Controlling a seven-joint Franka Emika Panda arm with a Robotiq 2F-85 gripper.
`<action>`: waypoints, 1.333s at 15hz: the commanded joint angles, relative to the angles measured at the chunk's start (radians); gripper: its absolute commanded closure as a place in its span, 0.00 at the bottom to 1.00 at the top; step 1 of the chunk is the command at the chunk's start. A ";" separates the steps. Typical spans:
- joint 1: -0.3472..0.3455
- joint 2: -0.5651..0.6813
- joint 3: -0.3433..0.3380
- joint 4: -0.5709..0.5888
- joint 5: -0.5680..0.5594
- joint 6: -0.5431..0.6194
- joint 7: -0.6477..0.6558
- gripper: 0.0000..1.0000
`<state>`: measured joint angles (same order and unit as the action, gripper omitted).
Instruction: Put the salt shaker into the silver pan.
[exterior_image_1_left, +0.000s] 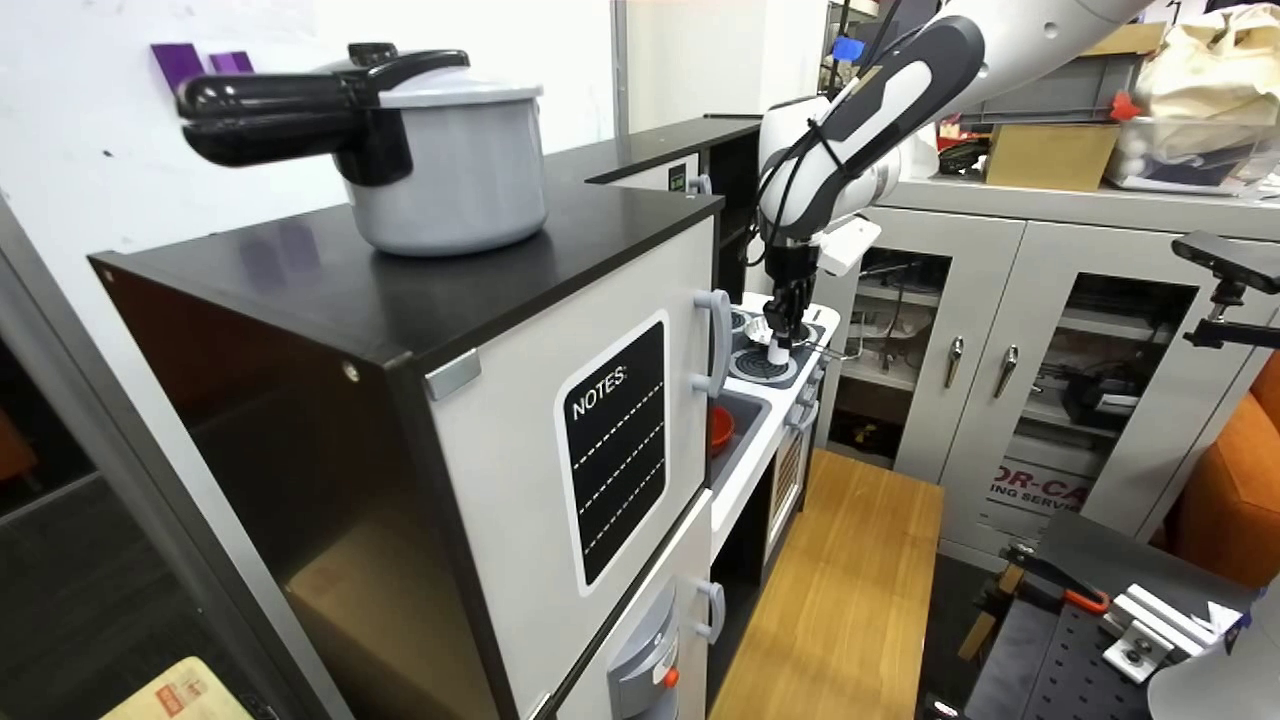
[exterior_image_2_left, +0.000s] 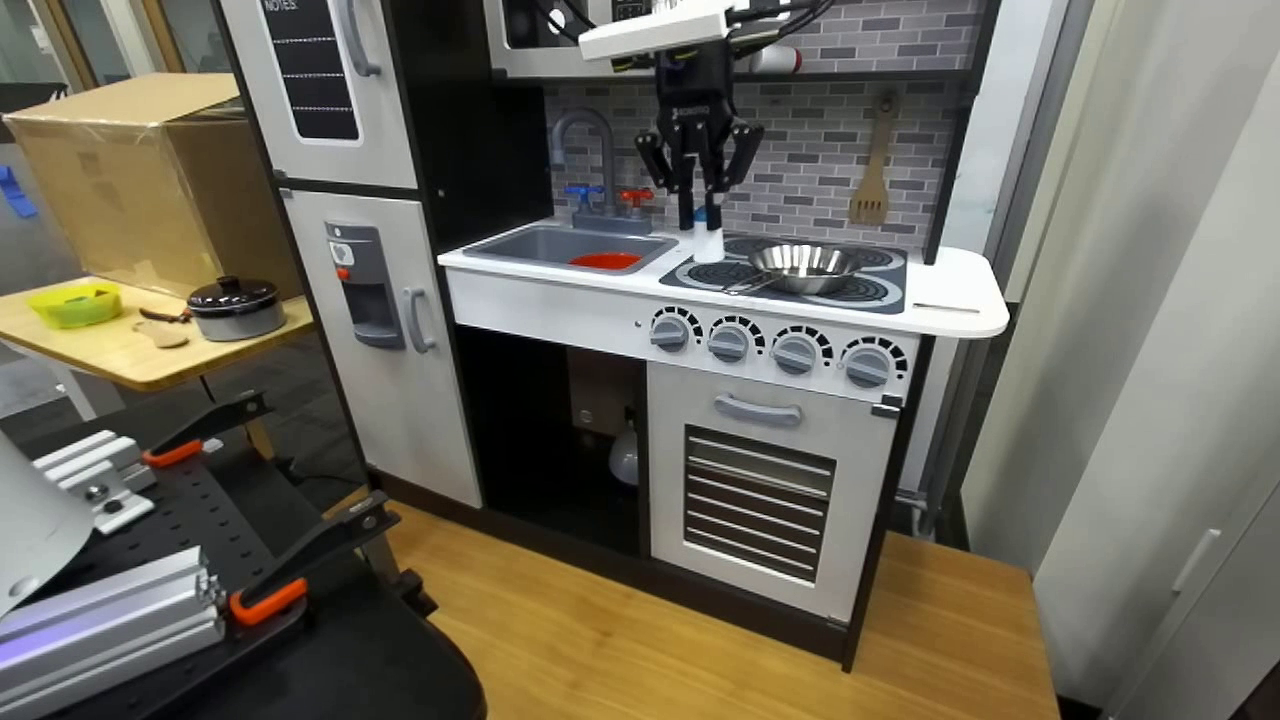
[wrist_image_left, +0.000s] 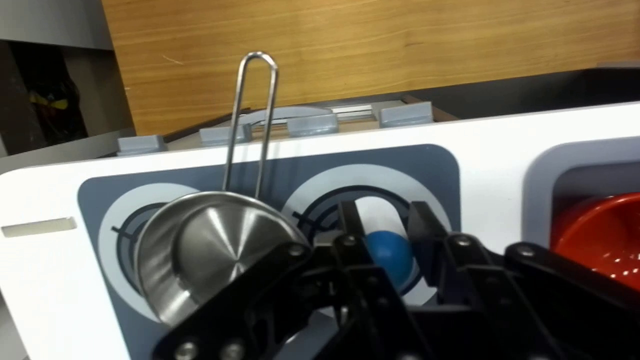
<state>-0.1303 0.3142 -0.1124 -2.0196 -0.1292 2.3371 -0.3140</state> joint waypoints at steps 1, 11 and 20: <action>-0.003 -0.025 -0.031 -0.009 -0.105 0.082 0.041 0.93; -0.023 0.003 -0.056 0.031 -0.118 0.138 0.048 0.93; -0.050 0.102 -0.044 0.129 -0.080 0.126 0.031 0.93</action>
<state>-0.1561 0.3826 -0.1770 -1.9355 -0.2314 2.4701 -0.2743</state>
